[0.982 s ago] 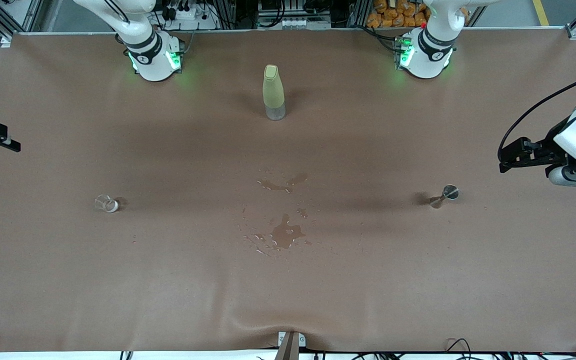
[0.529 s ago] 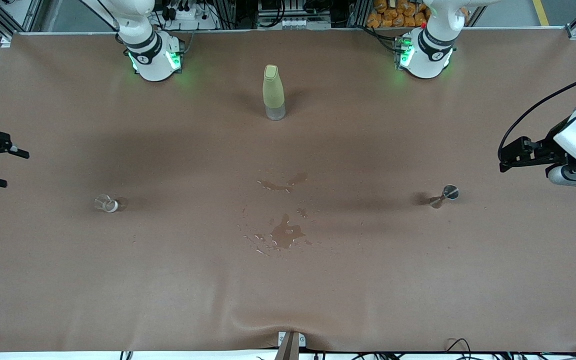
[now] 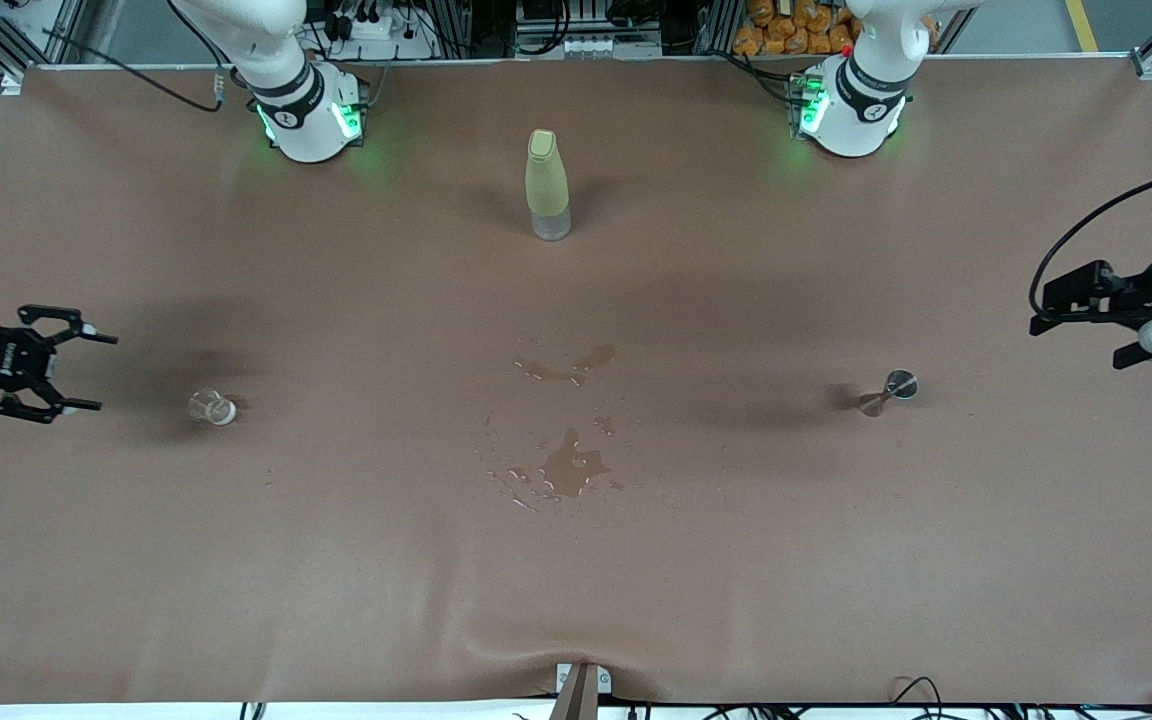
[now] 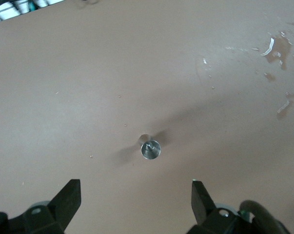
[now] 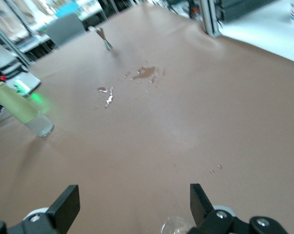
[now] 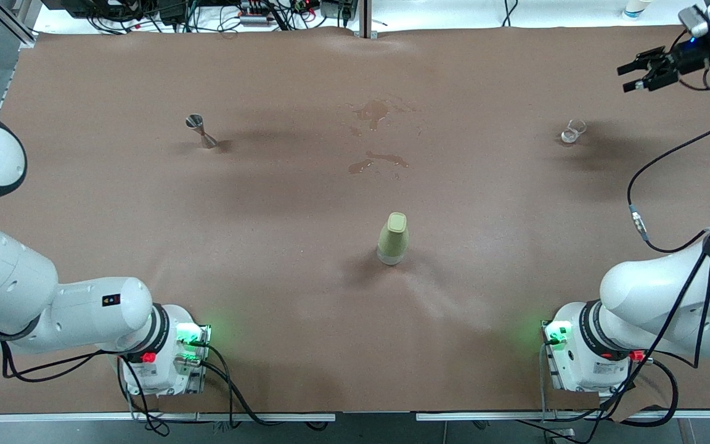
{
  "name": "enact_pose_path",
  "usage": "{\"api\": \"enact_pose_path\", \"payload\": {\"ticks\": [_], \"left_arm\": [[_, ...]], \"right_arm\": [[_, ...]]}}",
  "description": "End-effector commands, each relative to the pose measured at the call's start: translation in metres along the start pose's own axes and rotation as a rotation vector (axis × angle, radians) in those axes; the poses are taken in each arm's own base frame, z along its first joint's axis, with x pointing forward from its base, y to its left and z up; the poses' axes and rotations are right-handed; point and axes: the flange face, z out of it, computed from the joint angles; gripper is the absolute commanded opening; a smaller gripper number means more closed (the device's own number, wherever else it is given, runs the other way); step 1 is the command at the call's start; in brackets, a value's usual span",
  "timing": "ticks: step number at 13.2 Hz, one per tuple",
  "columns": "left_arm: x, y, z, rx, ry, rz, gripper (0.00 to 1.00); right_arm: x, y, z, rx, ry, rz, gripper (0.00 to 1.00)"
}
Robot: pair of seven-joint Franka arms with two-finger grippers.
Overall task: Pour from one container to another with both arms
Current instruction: 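Lower the right gripper around the glass cup while the left gripper reaches the jigger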
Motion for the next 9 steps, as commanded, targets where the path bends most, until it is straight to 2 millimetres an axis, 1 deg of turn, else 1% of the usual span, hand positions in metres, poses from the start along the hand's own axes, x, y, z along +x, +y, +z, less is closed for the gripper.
{"api": "enact_pose_path", "payload": {"ticks": [1,2,4,5,6,8,9], "left_arm": [[-0.003,-0.022,0.021,-0.077,0.001,0.119,1.0],[-0.003,-0.026,0.034,-0.107,-0.009,0.165,1.0],[-0.002,-0.037,0.059,-0.159,-0.032,0.233,1.0],[-0.007,-0.051,0.067,-0.183,-0.022,0.258,1.0],[-0.01,-0.061,0.077,-0.224,0.0,0.299,1.0],[-0.018,-0.088,0.1,-0.301,0.063,0.421,1.0],[-0.02,-0.098,0.112,-0.327,0.086,0.479,1.0]], "right_arm": [[-0.038,0.024,0.011,0.006,0.142,-0.038,1.0],[-0.045,0.034,0.015,-0.01,0.177,-0.066,1.0],[-0.071,0.046,0.036,-0.005,0.227,-0.083,1.0],[-0.08,0.051,0.044,-0.011,0.251,-0.096,1.0],[-0.09,0.054,0.048,-0.011,0.256,-0.11,1.0],[-0.114,0.063,0.058,-0.013,0.272,-0.154,1.0],[-0.126,0.067,0.065,-0.012,0.282,-0.175,1.0]]}}
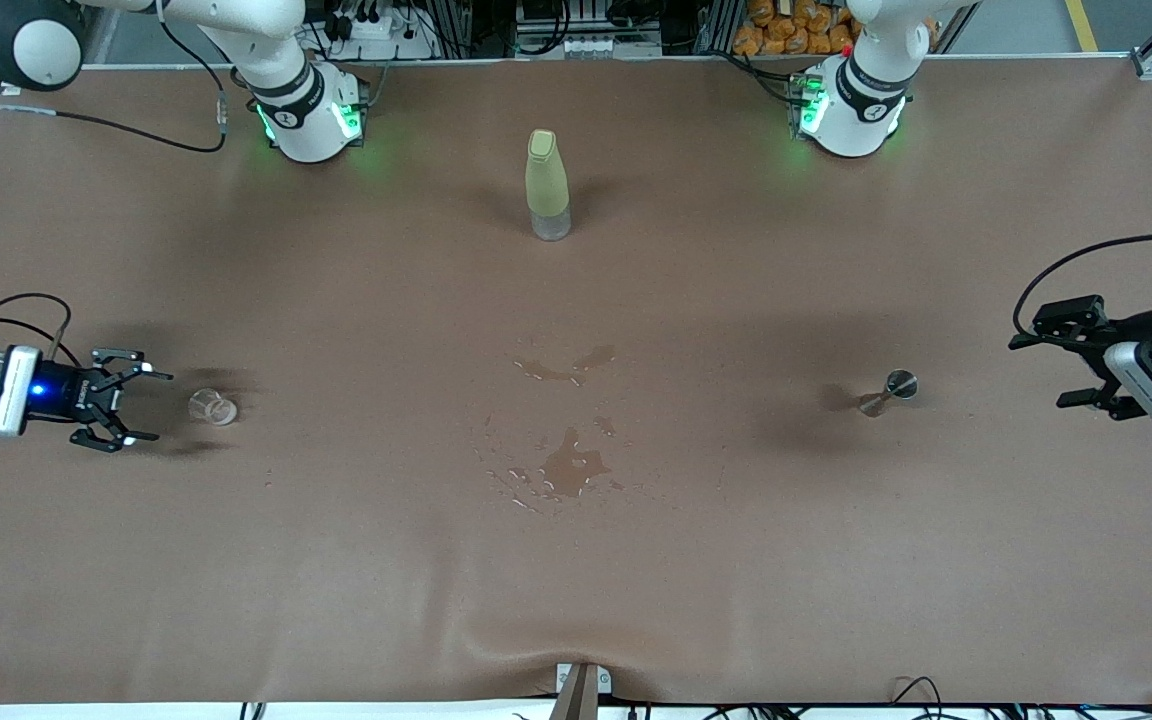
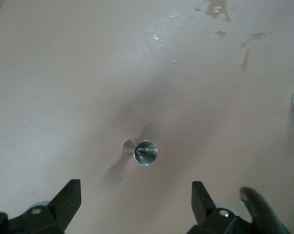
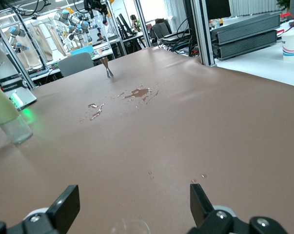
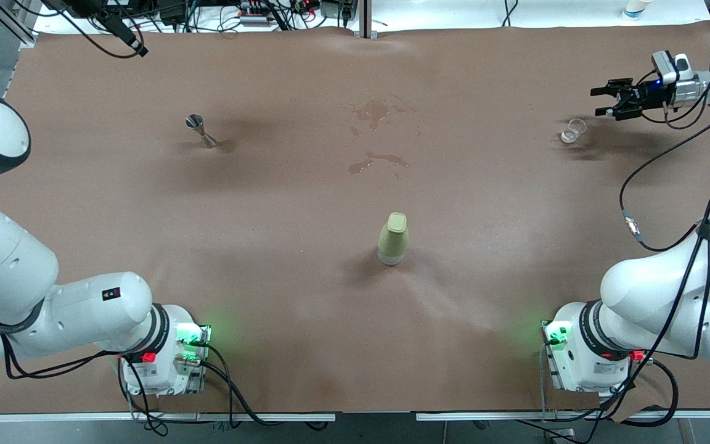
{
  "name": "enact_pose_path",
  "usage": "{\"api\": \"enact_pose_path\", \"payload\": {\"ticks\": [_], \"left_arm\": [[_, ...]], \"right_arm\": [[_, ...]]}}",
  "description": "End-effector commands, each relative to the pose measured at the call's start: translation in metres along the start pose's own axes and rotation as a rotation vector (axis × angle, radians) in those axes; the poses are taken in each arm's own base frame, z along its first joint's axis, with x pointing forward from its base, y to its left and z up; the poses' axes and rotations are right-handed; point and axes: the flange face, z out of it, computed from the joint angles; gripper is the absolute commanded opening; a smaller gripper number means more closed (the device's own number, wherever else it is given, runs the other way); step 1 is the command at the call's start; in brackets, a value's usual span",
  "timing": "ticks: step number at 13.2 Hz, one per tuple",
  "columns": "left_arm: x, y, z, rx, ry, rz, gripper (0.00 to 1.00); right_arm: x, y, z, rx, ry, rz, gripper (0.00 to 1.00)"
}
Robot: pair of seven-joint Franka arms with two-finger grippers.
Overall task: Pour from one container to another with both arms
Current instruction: 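Lower the right gripper around the glass cup while the left gripper reaches the jigger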
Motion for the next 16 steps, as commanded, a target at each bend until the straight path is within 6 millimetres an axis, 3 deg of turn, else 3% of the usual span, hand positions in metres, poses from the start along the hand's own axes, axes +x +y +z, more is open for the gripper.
{"api": "enact_pose_path", "payload": {"ticks": [1,4,5,8,10,14,16], "left_arm": [[-0.021,-0.027,0.015,-0.069,0.062,0.121,1.0],[-0.029,-0.046,0.048,-0.129,0.112,0.295,1.0],[-0.031,-0.053,0.06,-0.15,0.131,0.345,1.0],[-0.057,-0.08,0.107,-0.255,0.229,0.399,1.0],[-0.074,-0.097,0.133,-0.288,0.294,0.452,1.0],[-0.097,-0.114,0.161,-0.307,0.382,0.524,1.0],[-0.103,-0.12,0.18,-0.324,0.422,0.547,1.0]], "right_arm": [[-0.032,0.013,-0.002,-0.011,0.066,-0.051,1.0],[-0.054,0.009,-0.007,-0.018,0.089,-0.031,1.0],[-0.063,0.008,0.002,0.002,0.116,-0.046,1.0],[-0.064,0.01,0.009,0.003,0.12,-0.129,1.0],[-0.079,0.009,0.017,0.008,0.126,-0.116,1.0],[-0.094,0.008,0.026,0.01,0.139,-0.13,1.0],[-0.092,0.009,0.031,0.02,0.136,-0.13,1.0]]}}
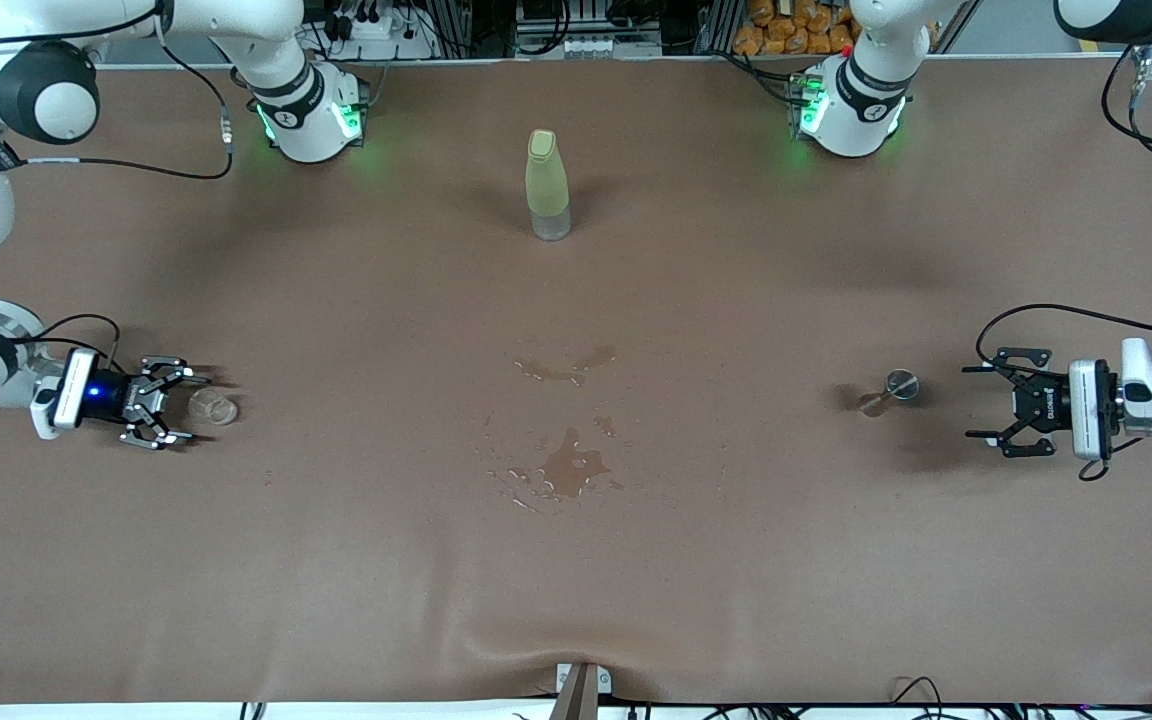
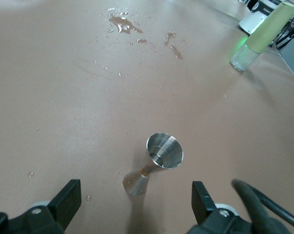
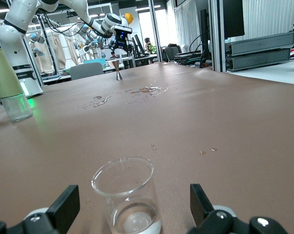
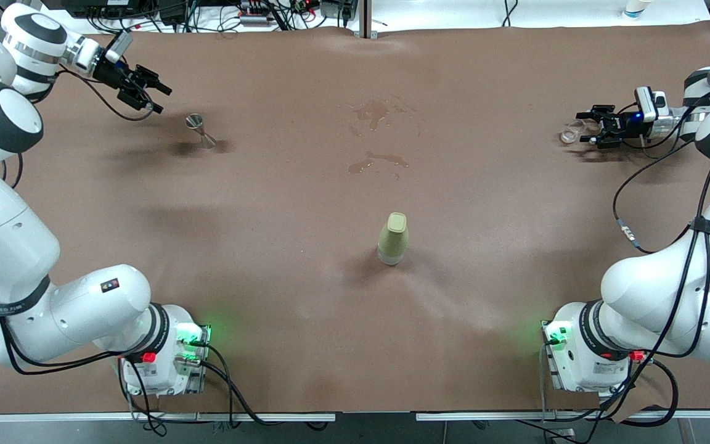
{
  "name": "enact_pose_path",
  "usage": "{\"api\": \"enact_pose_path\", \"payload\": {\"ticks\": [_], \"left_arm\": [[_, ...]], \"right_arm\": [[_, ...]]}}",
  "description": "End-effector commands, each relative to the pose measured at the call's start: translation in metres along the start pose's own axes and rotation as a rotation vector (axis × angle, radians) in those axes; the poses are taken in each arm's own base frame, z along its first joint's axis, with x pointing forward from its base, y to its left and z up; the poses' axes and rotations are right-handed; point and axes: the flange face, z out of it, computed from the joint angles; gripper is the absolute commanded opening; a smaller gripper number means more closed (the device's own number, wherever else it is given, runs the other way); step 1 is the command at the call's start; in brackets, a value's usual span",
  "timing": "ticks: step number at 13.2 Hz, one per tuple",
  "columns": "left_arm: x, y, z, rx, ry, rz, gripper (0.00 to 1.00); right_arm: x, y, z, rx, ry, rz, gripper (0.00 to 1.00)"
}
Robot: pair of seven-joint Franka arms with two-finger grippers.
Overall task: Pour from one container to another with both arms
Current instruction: 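Lower the right gripper around the glass cup while the left gripper reaches the jigger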
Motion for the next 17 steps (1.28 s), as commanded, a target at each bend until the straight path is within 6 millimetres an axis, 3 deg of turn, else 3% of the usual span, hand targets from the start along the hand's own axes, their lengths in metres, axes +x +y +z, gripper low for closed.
{"api": "enact_pose_path", "payload": {"ticks": [1,5,12,17], "left_arm": [[-0.018,-0.005,0.009,-0.012,0.064,0.029,1.0],[-0.058,-0.012,0.032,-0.015,0.156,0.06,1.0],[-0.079,-0.008,0.077,-0.05,0.26,0.041,1.0],[-0.088,-0.008,0.091,-0.058,0.284,0.066,1.0]], "right_arm": [[0.001,0.007,0.003,-0.005,0.021,-0.023,1.0],[-0.008,0.009,0.02,-0.01,0.063,-0.063,1.0],[-0.015,0.004,0.01,-0.034,0.095,-0.054,0.99],[-0.023,0.004,0.017,-0.054,0.137,-0.09,0.94]]}}
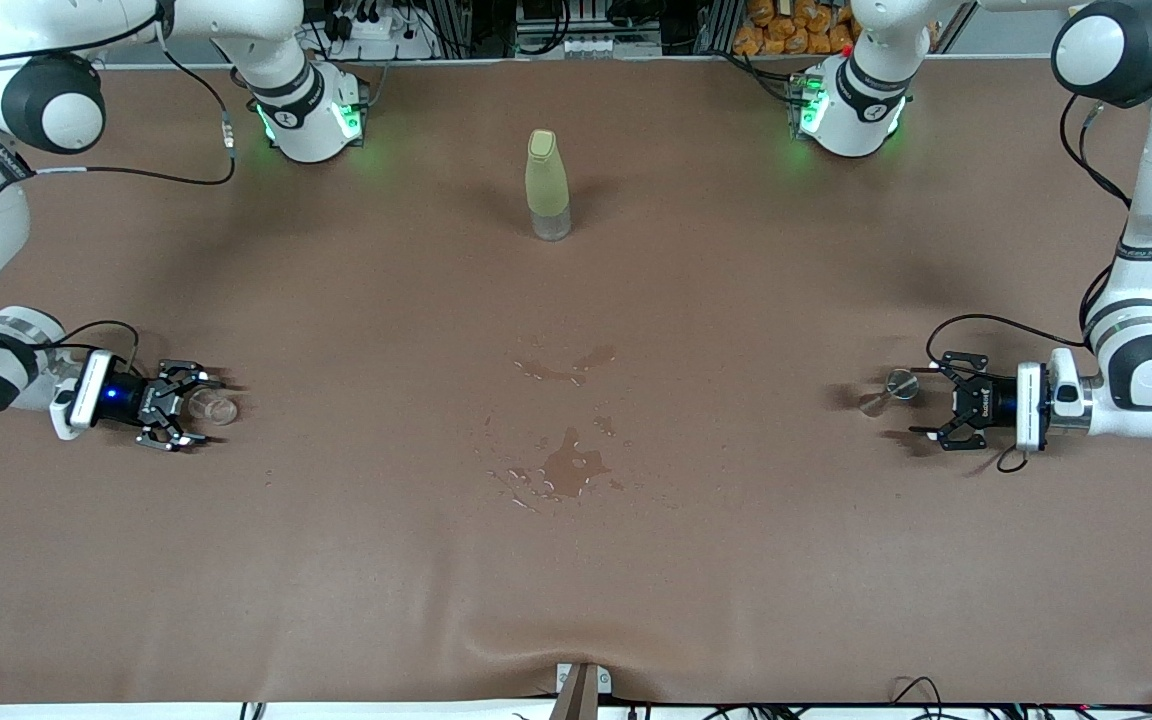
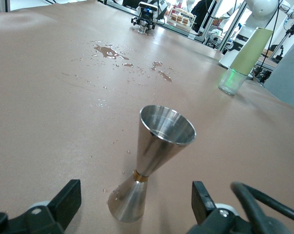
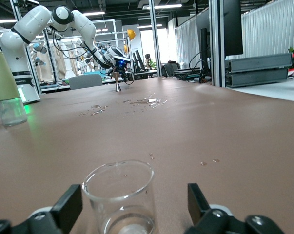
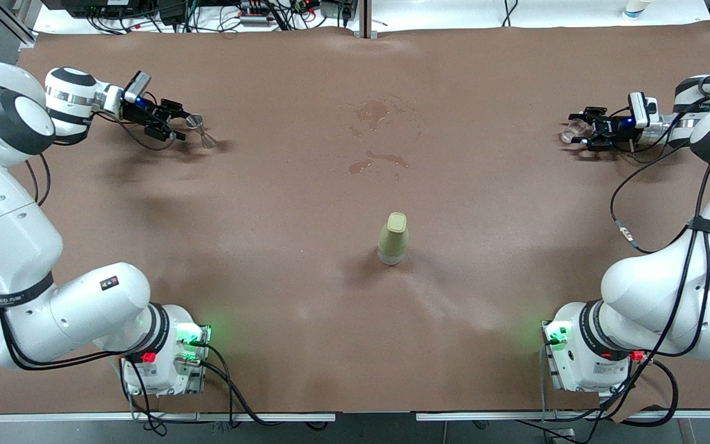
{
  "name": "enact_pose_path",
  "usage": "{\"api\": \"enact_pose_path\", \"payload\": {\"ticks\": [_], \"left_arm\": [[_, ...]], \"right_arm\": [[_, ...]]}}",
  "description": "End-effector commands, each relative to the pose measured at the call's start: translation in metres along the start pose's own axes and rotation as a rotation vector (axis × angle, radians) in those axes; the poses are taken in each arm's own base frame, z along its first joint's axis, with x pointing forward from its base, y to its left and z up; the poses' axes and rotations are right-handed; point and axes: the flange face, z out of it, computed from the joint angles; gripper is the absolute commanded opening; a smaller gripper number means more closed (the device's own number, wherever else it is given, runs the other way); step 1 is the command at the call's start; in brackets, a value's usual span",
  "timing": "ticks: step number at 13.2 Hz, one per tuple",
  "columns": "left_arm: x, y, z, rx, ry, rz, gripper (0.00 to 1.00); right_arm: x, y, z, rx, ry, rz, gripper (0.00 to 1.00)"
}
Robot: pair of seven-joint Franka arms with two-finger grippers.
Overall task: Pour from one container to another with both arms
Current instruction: 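Close the right gripper on the cup while the left gripper grasps the jigger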
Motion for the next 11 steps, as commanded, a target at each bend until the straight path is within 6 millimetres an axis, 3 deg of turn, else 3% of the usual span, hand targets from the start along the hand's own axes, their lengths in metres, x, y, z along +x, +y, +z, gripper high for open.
{"api": "enact_pose_path", "payload": {"ticks": [1,3,5,11], "left_arm": [[-0.009,0.001,0.006,-0.004,0.034,0.022,0.92],[-0.011,0.003,0.012,-0.009,0.047,0.013,0.85],[-0.009,0.002,0.016,-0.013,0.049,0.016,0.72],[-0.006,0.0,0.021,-0.015,0.057,0.021,0.68]], "right_arm": [[-0.008,0.003,0.001,-0.032,0.056,-0.025,0.94],[-0.003,0.008,0.0,-0.031,0.051,-0.038,0.9],[0.002,0.012,-0.006,-0.033,0.051,-0.051,0.88],[0.001,0.011,-0.006,-0.029,0.058,-0.048,0.83]]}}
